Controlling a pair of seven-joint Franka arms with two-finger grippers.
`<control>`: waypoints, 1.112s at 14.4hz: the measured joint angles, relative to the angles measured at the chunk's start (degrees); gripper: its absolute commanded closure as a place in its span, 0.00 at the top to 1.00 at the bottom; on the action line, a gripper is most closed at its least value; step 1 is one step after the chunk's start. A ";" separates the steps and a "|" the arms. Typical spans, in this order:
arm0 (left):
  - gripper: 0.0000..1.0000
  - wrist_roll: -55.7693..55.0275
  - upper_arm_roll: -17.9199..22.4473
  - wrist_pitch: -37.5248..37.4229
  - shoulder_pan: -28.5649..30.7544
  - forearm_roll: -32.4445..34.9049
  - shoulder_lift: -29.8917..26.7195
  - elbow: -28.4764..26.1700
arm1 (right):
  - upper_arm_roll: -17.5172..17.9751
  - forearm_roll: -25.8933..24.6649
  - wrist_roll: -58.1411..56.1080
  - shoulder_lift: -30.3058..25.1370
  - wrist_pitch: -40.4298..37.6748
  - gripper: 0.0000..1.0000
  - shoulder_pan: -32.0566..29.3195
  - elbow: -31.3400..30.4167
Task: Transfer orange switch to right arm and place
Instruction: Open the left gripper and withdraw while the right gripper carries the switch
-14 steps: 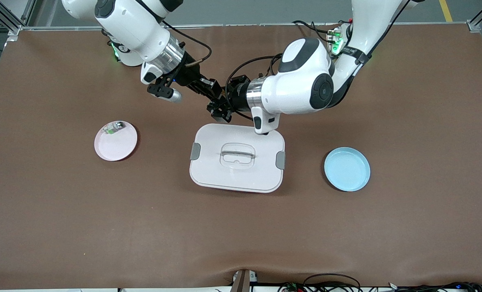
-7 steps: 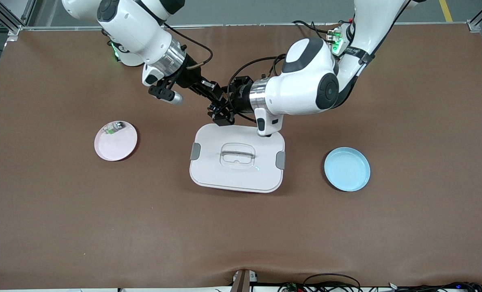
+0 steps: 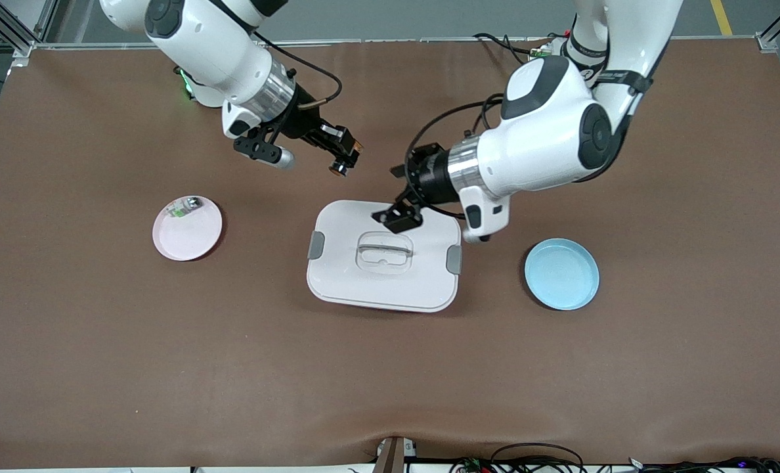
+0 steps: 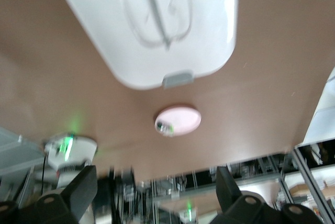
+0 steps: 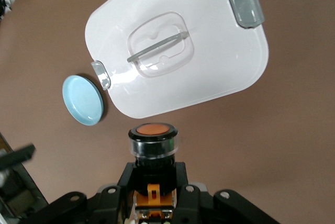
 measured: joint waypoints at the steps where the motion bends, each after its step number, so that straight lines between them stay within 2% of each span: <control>1: 1.00 0.48 0.27 0.00 0.09 3.89 -0.35 0.03 | -0.08 -1.82 -2.20 -0.09 -3.03 0.00 -0.92 0.93; 5: 1.00 10.50 0.58 -2.30 2.22 17.22 -2.65 0.10 | -0.27 -14.36 -16.98 -0.36 -16.43 0.00 -3.60 3.24; 8: 1.00 22.22 0.84 -7.70 5.97 24.38 -4.03 0.09 | -0.53 -18.89 -32.13 -0.52 -22.85 0.00 -7.65 3.67; 13: 1.00 33.15 1.05 -14.14 12.07 35.28 -4.36 0.08 | -1.04 -24.83 -63.93 -0.60 -24.67 0.00 -17.49 3.38; 16: 1.00 44.57 1.14 -17.36 15.73 38.05 -5.11 0.11 | -1.07 -28.08 -80.13 -0.61 -23.03 0.00 -22.43 2.14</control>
